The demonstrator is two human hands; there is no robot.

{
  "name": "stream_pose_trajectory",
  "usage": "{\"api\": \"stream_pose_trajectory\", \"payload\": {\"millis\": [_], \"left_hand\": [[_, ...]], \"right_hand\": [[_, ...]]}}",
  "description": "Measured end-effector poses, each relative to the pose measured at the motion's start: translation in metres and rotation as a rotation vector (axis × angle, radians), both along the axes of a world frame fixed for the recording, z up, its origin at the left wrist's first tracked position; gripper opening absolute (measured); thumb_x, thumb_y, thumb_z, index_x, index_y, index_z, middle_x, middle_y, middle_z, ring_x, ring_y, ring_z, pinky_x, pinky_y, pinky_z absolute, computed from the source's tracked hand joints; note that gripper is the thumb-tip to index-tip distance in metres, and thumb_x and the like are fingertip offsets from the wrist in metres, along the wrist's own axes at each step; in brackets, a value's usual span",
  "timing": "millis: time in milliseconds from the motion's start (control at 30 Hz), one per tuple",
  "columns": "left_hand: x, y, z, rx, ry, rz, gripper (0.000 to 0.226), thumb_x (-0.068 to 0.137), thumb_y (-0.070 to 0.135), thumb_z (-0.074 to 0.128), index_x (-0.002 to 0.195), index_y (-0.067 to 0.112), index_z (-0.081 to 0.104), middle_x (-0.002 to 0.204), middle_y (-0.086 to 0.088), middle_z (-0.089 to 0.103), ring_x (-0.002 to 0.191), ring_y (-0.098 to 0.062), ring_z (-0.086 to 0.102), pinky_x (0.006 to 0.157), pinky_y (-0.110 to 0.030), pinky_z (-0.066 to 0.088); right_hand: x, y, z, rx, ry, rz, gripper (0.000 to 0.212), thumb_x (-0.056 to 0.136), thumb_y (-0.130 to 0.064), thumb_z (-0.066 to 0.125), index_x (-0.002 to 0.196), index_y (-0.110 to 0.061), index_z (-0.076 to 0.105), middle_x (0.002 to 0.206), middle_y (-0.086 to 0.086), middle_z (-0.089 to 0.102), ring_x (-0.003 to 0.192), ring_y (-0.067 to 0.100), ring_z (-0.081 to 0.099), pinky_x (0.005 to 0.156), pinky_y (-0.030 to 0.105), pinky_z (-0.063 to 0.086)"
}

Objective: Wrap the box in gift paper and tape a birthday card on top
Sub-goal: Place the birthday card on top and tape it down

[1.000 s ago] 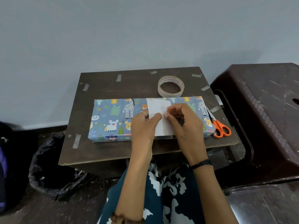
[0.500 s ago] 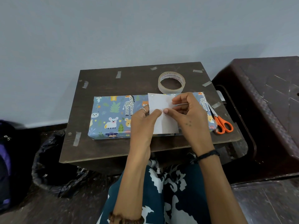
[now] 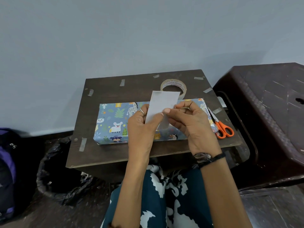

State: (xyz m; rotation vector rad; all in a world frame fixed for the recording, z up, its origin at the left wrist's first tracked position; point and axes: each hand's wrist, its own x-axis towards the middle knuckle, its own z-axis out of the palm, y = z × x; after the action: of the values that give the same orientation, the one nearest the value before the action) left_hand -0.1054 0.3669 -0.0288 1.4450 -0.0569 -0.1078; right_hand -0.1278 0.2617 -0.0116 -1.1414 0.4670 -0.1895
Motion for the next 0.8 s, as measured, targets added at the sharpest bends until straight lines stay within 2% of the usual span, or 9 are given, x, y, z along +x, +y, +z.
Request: {"api": "stream_pose_trajectory", "payload": {"millis": [100, 233, 367, 467, 567, 600, 667, 733, 800], "left_hand": [[-0.004, 0.001, 0.005, 0.035, -0.061, 0.055, 0.031, 0.084, 0.000, 0.059, 0.077, 0.029, 0.066, 0.073, 0.011, 0.069, 0.070, -0.006, 0.060, 0.064, -0.017, 0.050], [-0.008, 0.007, 0.007, 0.122, -0.139, 0.116, 0.020, 0.085, 0.005, 0.061, 0.081, 0.024, 0.066, 0.075, 0.007, 0.069, 0.068, -0.005, 0.057, 0.062, -0.018, 0.047], [-0.007, 0.014, -0.001, 0.201, -0.161, 0.224, 0.007, 0.082, 0.021, 0.061, 0.085, 0.022, 0.067, 0.075, 0.010, 0.066, 0.067, -0.006, 0.055, 0.061, -0.018, 0.045], [-0.009, 0.013, -0.002, 0.295, -0.247, 0.252, 0.019, 0.083, 0.017, 0.062, 0.083, 0.036, 0.066, 0.070, 0.023, 0.064, 0.063, 0.002, 0.055, 0.061, -0.009, 0.041], [-0.014, 0.011, -0.002, 0.392, -0.395, 0.253, 0.026, 0.082, 0.018, 0.064, 0.091, 0.041, 0.070, 0.095, 0.030, 0.066, 0.090, 0.009, 0.062, 0.075, -0.002, 0.042], [-0.014, 0.011, -0.004, 0.434, -0.469, 0.261, 0.026, 0.079, 0.020, 0.064, 0.097, 0.038, 0.069, 0.102, 0.027, 0.066, 0.104, 0.007, 0.059, 0.082, -0.005, 0.043], [-0.012, 0.014, -0.014, 0.518, -0.642, 0.254, 0.023, 0.081, 0.022, 0.062, 0.102, 0.029, 0.070, 0.110, 0.020, 0.064, 0.119, -0.003, 0.053, 0.095, -0.023, 0.046], [-0.009, 0.017, -0.021, 0.599, -0.755, 0.227, 0.024, 0.084, 0.020, 0.055, 0.101, 0.020, 0.071, 0.113, 0.015, 0.063, 0.125, -0.012, 0.049, 0.100, -0.041, 0.043], [-0.004, 0.018, -0.025, 0.669, -0.787, 0.207, 0.028, 0.084, 0.014, 0.050, 0.102, 0.018, 0.072, 0.116, 0.009, 0.064, 0.128, -0.014, 0.044, 0.102, -0.046, 0.040]], "right_hand": [[-0.005, 0.008, 0.004, 0.183, -0.030, 0.022, 0.021, 0.078, 0.010, 0.063, 0.082, -0.010, 0.055, 0.079, 0.013, 0.066, 0.062, 0.013, 0.067, 0.067, 0.018, 0.057], [-0.005, 0.014, 0.009, 0.337, -0.052, -0.042, 0.008, 0.087, -0.001, 0.055, 0.083, -0.008, 0.057, 0.076, 0.013, 0.069, 0.064, 0.017, 0.070, 0.068, 0.023, 0.058], [-0.004, 0.013, 0.012, 0.194, -0.029, -0.115, 0.004, 0.089, -0.009, 0.057, 0.085, -0.009, 0.056, 0.075, 0.011, 0.068, 0.061, 0.016, 0.069, 0.060, 0.024, 0.059], [-0.004, 0.017, 0.011, 0.136, 0.037, -0.032, 0.012, 0.089, -0.022, 0.059, 0.089, -0.011, 0.054, 0.070, 0.010, 0.070, 0.064, 0.019, 0.069, 0.063, 0.027, 0.059], [-0.005, 0.020, 0.012, 0.234, 0.080, 0.071, 0.034, 0.085, -0.039, 0.057, 0.104, -0.011, 0.056, 0.077, 0.012, 0.072, 0.065, 0.018, 0.069, 0.064, 0.026, 0.057], [-0.006, 0.020, 0.013, 0.274, 0.073, 0.087, 0.045, 0.080, -0.045, 0.057, 0.108, -0.010, 0.057, 0.082, 0.012, 0.071, 0.068, 0.018, 0.068, 0.064, 0.027, 0.056], [-0.006, 0.019, 0.015, 0.358, 0.050, 0.091, 0.061, 0.069, -0.050, 0.058, 0.113, -0.007, 0.059, 0.095, 0.014, 0.068, 0.077, 0.021, 0.065, 0.068, 0.030, 0.055], [-0.005, 0.018, 0.016, 0.369, 0.021, 0.089, 0.049, 0.071, -0.039, 0.061, 0.108, -0.007, 0.060, 0.097, 0.015, 0.064, 0.078, 0.022, 0.061, 0.066, 0.030, 0.055], [0.001, 0.018, 0.012, 0.298, 0.042, 0.074, 0.036, 0.081, -0.014, 0.061, 0.114, -0.004, 0.052, 0.098, 0.016, 0.059, 0.073, 0.019, 0.059, 0.060, 0.026, 0.055]]}}
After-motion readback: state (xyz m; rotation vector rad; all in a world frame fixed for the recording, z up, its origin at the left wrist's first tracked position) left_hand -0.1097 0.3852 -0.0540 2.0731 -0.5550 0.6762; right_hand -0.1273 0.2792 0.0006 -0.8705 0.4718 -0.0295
